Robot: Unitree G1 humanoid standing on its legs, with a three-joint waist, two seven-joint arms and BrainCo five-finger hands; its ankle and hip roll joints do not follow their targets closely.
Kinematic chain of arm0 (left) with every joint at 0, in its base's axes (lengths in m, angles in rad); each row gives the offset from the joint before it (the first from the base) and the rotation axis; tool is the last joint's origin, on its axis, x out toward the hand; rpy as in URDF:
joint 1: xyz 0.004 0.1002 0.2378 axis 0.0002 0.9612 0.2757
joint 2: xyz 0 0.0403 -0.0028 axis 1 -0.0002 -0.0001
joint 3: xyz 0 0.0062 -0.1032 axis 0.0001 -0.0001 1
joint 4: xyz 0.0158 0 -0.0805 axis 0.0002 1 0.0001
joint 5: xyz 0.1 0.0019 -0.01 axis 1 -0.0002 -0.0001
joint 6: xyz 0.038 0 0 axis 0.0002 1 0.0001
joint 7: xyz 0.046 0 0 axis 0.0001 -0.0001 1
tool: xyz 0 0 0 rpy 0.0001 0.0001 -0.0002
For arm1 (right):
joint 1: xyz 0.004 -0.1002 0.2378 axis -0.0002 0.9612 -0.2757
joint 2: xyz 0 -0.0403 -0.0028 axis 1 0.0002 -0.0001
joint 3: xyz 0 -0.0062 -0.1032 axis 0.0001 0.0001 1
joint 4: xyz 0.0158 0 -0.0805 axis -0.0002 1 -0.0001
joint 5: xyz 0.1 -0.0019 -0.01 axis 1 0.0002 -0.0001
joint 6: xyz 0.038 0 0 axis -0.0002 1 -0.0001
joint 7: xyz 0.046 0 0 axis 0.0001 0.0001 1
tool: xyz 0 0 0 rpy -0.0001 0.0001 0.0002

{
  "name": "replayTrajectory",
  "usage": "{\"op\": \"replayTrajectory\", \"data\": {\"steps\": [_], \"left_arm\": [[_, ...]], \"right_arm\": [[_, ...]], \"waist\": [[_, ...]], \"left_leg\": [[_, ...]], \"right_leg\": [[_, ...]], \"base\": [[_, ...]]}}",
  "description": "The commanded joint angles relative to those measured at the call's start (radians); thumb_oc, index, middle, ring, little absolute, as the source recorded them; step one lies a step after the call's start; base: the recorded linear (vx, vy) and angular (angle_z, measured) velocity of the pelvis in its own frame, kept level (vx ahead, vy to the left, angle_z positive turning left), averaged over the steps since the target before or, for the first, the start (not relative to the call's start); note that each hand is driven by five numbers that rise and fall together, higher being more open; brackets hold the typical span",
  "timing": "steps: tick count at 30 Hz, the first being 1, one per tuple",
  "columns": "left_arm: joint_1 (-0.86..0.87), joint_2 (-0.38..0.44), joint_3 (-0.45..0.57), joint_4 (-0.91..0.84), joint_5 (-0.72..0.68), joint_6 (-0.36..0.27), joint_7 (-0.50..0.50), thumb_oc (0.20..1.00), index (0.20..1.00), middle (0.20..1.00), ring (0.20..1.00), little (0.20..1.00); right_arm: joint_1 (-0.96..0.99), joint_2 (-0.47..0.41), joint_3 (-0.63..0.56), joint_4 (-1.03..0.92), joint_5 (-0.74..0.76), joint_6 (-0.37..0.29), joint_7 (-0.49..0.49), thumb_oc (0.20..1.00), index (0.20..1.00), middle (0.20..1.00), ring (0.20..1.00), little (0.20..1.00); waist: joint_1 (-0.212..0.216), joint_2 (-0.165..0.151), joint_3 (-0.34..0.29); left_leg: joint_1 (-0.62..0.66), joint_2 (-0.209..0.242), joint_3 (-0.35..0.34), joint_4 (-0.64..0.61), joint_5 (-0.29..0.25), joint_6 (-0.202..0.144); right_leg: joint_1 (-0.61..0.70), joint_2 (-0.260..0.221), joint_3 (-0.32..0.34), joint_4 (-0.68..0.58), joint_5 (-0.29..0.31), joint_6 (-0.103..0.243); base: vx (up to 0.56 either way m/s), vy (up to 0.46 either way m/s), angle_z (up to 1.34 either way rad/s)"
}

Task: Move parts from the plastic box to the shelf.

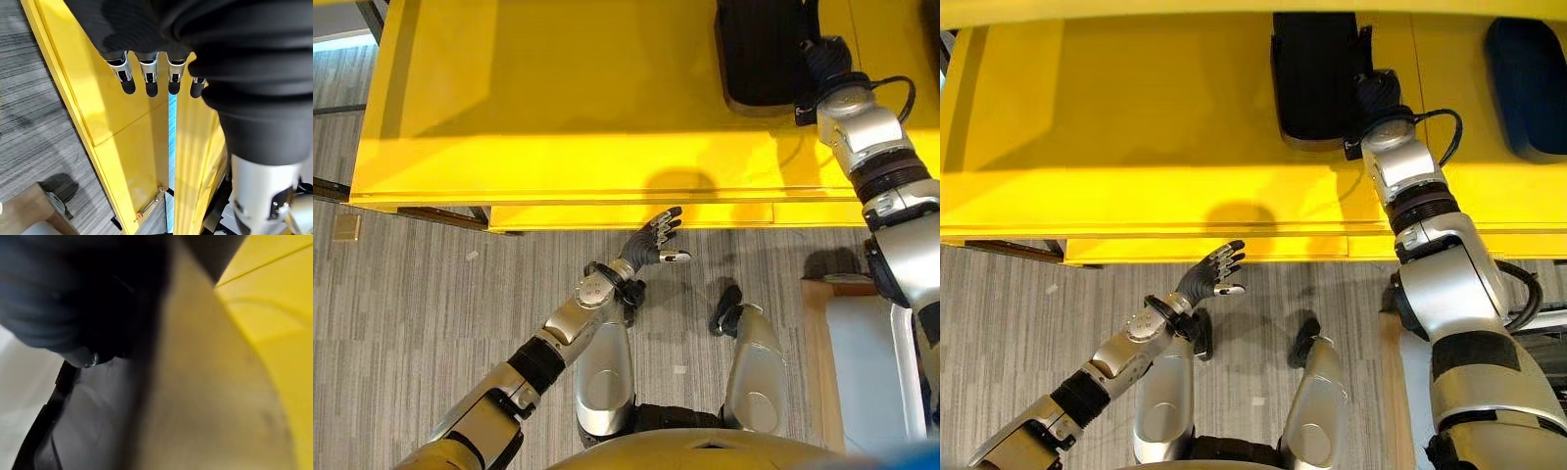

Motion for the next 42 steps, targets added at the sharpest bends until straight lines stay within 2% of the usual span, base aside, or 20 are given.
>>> {"op": "replayTrajectory", "data": {"steps": [1, 9, 26, 33, 34, 35, 36, 42], "left_arm": [[0.045, 0.010, -0.055, -0.131, -0.006, -0.027, -0.021, 1.000, 1.000, 1.000, 1.000, 1.000], [0.080, 0.039, -0.081, -0.182, -0.011, -0.020, 0.014, 1.000, 1.000, 1.000, 1.000, 1.000], [0.095, 0.050, -0.083, -0.195, -0.016, -0.020, 0.008, 1.000, 1.000, 1.000, 1.000, 1.000], [0.106, 0.058, -0.082, -0.200, -0.036, -0.041, -0.020, 1.000, 1.000, 1.000, 1.000, 1.000], [0.105, 0.057, -0.083, -0.201, -0.037, -0.046, -0.025, 1.000, 1.000, 1.000, 1.000, 1.000], [0.105, 0.057, -0.083, -0.205, -0.035, -0.049, -0.028, 1.000, 1.000, 1.000, 1.000, 1.000], [0.104, 0.057, -0.084, -0.212, -0.037, -0.050, -0.030, 1.000, 1.000, 1.000, 1.000, 1.000], [0.106, 0.061, -0.093, -0.231, -0.040, -0.041, -0.026, 1.000, 1.000, 1.000, 1.000, 1.000]], "right_arm": [[-0.114, -0.072, 0.015, -0.032, 0.012, -0.036, -0.043, 0.200, 0.200, 0.200, 0.200, 0.200], [-0.170, -0.094, 0.062, 0.043, -0.011, -0.012, -0.078, 0.200, 0.200, 0.200, 0.200, 0.200], [-0.166, -0.123, 0.081, 0.111, -0.049, -0.012, -0.093, 0.200, 0.200, 0.200, 0.200, 0.200], [-0.171, -0.136, 0.094, 0.118, -0.078, -0.008, -0.102, 0.200, 0.200, 0.200, 0.200, 0.200], [-0.171, -0.136, 0.095, 0.118, -0.084, -0.007, -0.106, 0.652, 0.652, 0.652, 0.652, 0.652], [-0.173, -0.136, 0.095, 0.119, -0.091, -0.007, -0.106, 0.743, 0.743, 0.743, 0.743, 0.743], [-0.173, -0.136, 0.096, 0.121, -0.106, -0.007, -0.113, 1.000, 1.000, 1.000, 1.000, 1.000], [-0.168, -0.141, 0.095, 0.111, -0.123, -0.008, -0.136, 1.000, 1.000, 1.000, 1.000, 1.000]], "waist": [[0.016, 0.011, -0.027], [0.033, 0.022, -0.027], [0.036, 0.042, -0.027], [0.034, 0.050, -0.027], [0.034, 0.050, -0.027], [0.034, 0.050, -0.027], [0.035, 0.051, -0.027], [0.030, 0.052, -0.027]], "left_leg": [[0.057, 0.005, 0.016, -0.128, 0.078, 0.001], [0.006, -0.007, -0.008, -0.117, 0.079, 0.003], [-0.031, -0.023, -0.029, -0.111, 0.082, 0.005], [-0.035, -0.022, -0.028, -0.112, 0.084, 0.004], [-0.035, -0.022, -0.028, -0.112, 0.083, 0.005], [-0.036, -0.023, -0.029, -0.111, 0.082, 0.005], [-0.037, -0.023, -0.029, -0.109, 0.081, 0.006], [-0.044, -0.023, -0.029, -0.100, 0.076, 0.008]], "right_leg": [[0.019, 0.001, 0.022, 0.150, -0.084, 0.009], [-0.023, 0.009, 0.023, 0.170, -0.094, -0.002], [-0.064, 0.019, 0.030, 0.210, -0.122, -0.023], [-0.073, 0.021, 0.030, 0.220, -0.130, -0.031], [-0.073, 0.021, 0.030, 0.220, -0.130, -0.031], [-0.073, 0.022, 0.031, 0.220, -0.131, -0.031], [-0.074, 0.021, 0.031, 0.221, -0.131, -0.032], [-0.083, 0.023, 0.035, 0.226, -0.132, -0.032]], "base": [[0.06, -0.036, -0.01], [0.03, -0.028, 0.01], [0.00, 0.000, 0.00], [0.00, 0.000, 0.00], [0.00, 0.000, 0.00], [0.00, 0.000, 0.00], [0.00, 0.000, 0.00], [0.00, 0.000, 0.00]]}}
